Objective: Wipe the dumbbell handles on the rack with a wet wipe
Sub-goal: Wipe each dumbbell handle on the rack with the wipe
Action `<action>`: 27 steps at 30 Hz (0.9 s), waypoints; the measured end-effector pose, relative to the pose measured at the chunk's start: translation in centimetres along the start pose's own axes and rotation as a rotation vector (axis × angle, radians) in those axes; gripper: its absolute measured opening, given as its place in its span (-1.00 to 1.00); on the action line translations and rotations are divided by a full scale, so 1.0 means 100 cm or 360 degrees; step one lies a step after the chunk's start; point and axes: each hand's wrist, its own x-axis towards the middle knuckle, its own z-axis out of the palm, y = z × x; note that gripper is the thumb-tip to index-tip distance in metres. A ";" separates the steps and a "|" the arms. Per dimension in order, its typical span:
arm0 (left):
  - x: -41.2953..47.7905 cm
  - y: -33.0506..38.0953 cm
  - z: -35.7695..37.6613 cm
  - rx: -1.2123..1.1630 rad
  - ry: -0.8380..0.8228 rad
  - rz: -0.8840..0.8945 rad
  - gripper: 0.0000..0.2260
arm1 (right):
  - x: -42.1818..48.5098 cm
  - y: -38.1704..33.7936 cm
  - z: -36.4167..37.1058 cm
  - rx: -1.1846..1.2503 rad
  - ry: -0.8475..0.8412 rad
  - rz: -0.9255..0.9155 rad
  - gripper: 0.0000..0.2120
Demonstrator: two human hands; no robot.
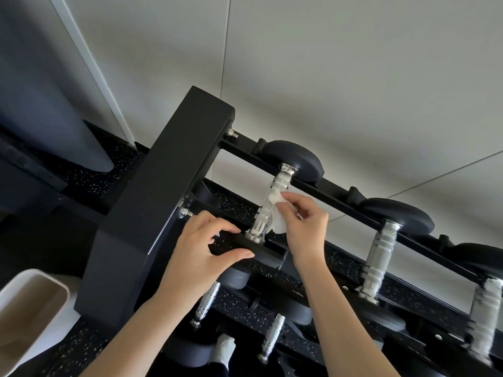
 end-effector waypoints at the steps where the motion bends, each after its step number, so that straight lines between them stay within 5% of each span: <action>1: 0.000 0.000 0.000 0.0000 0.0003 -0.0003 -0.71 | -0.003 0.002 -0.001 -0.0015 -0.0022 0.0009 -0.72; 12: -0.002 -0.001 0.002 -0.0001 0.0040 -0.0006 -0.70 | 0.026 -0.017 0.007 -0.0052 0.0282 -0.0167 -0.79; 23: -0.002 -0.001 0.003 -0.0067 0.0042 -0.0022 -0.69 | -0.022 0.008 -0.012 -0.0357 -0.0379 -0.0262 -0.64; 27: -0.002 0.000 0.002 -0.0085 0.0044 -0.0025 -0.69 | -0.015 -0.002 -0.014 -0.0412 -0.0387 -0.0310 -0.69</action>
